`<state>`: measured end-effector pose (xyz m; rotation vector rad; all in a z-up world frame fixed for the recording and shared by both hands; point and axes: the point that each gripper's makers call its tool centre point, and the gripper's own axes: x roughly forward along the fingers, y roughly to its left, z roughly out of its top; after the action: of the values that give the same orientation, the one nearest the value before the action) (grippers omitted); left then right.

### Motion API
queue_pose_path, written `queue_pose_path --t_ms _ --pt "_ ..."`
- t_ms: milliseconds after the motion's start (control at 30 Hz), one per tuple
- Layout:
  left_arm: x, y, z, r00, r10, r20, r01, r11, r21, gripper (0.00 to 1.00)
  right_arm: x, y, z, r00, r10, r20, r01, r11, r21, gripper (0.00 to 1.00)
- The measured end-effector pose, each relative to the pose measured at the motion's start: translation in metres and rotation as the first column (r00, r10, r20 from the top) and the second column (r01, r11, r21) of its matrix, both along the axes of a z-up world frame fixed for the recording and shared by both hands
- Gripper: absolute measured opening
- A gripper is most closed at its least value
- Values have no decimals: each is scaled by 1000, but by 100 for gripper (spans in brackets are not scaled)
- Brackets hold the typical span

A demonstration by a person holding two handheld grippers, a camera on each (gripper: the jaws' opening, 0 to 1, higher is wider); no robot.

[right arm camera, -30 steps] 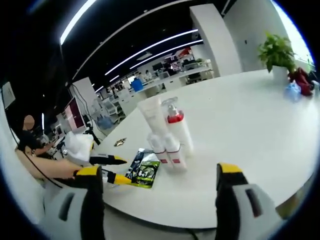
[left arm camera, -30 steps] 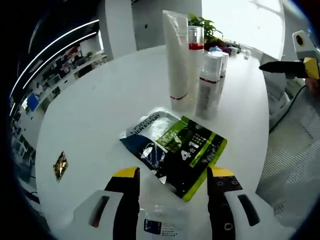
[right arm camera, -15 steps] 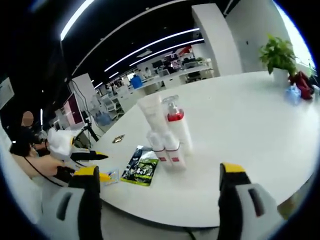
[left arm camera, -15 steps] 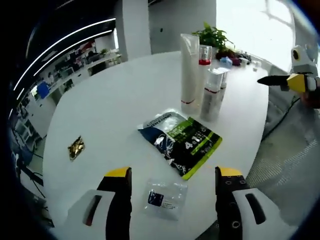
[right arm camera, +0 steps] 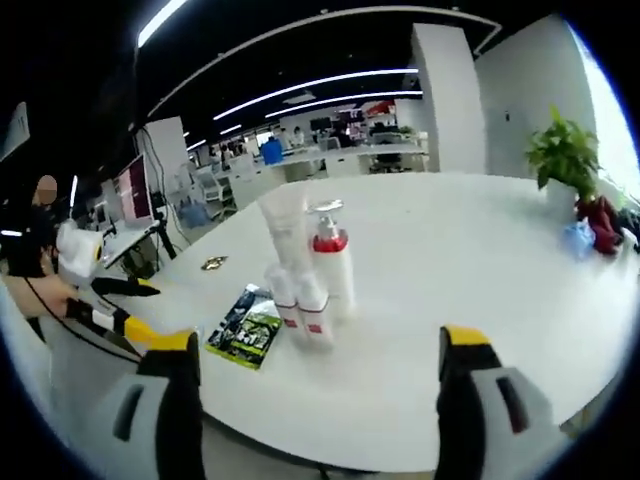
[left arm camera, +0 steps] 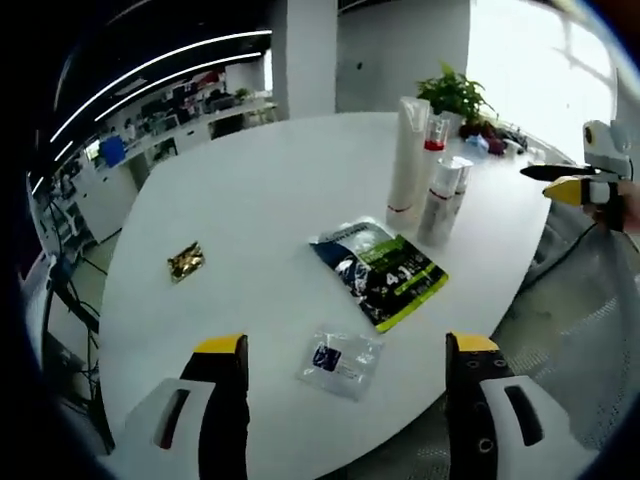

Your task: Arrange the skincare products in the storage area until every visible bottle or jar stands upright without overlapping.

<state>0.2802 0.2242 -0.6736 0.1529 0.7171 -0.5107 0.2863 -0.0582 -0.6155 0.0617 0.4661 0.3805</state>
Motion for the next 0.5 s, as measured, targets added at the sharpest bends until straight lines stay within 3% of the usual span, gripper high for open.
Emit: queue_pose_path --t_ms 367,500 --pt "-6 16 12 997 73 18 -73 997 -24 90 -1 3 -4 1000 16 15 -16 1000 -9 99" --pt "-7 14 14 998 62 28 -61 998 -25 97 0 3 -3 1000 17 21 -17 1000 -3 97"
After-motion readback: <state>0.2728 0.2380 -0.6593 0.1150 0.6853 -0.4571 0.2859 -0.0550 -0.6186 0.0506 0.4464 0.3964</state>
